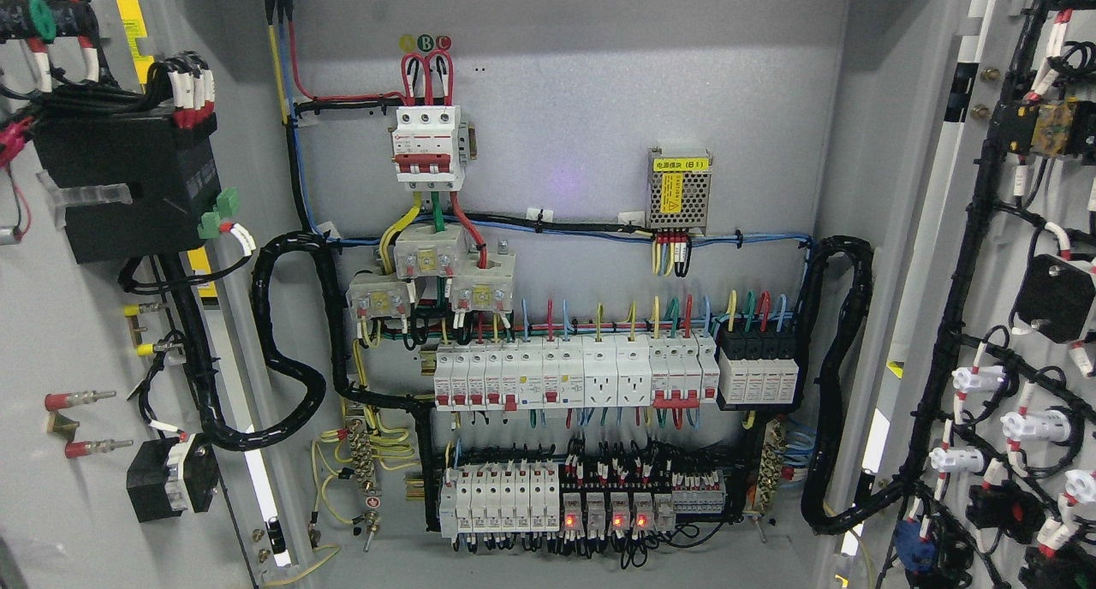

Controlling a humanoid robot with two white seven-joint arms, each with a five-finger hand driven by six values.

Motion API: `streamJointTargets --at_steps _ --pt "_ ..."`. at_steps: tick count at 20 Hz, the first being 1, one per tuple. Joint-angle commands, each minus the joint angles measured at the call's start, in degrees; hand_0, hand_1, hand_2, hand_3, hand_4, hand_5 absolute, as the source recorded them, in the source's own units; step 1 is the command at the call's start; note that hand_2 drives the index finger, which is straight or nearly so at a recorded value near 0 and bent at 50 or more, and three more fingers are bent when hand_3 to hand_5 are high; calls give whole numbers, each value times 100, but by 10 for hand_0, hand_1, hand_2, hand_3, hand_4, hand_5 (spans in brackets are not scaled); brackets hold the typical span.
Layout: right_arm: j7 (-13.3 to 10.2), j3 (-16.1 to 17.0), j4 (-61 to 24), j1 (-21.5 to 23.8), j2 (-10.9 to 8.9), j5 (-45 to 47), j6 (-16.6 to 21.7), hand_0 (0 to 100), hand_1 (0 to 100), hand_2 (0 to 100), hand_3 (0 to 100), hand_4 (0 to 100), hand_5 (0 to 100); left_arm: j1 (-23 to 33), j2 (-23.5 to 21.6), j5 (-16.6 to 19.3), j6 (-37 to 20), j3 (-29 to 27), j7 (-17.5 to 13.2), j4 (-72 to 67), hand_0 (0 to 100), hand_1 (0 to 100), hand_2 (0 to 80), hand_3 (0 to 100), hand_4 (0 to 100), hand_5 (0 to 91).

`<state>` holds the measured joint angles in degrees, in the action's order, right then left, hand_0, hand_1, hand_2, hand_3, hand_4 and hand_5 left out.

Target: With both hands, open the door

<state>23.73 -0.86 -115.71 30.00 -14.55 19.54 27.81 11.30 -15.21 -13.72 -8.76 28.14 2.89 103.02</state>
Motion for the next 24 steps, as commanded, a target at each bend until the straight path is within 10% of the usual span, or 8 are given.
streamJointTargets --at_steps 1,14,24 --pt "0 710 -233 401 -56 32 399 210 155 0 0 0 0 74 -773 -8 -319 -466 10 1264 0 0 0 8 0 0" --pt "-9 1114 -400 208 -275 718 541 210 157 0 0 0 0 944 -764 -52 -687 -1654 -60 1150 0 0 0 8 0 0" --pt "-9 1352 -391 -292 -390 744 427 210 159 0 0 0 0 1235 -641 -455 -908 -2436 -895 1036 0 0 0 8 0 0"
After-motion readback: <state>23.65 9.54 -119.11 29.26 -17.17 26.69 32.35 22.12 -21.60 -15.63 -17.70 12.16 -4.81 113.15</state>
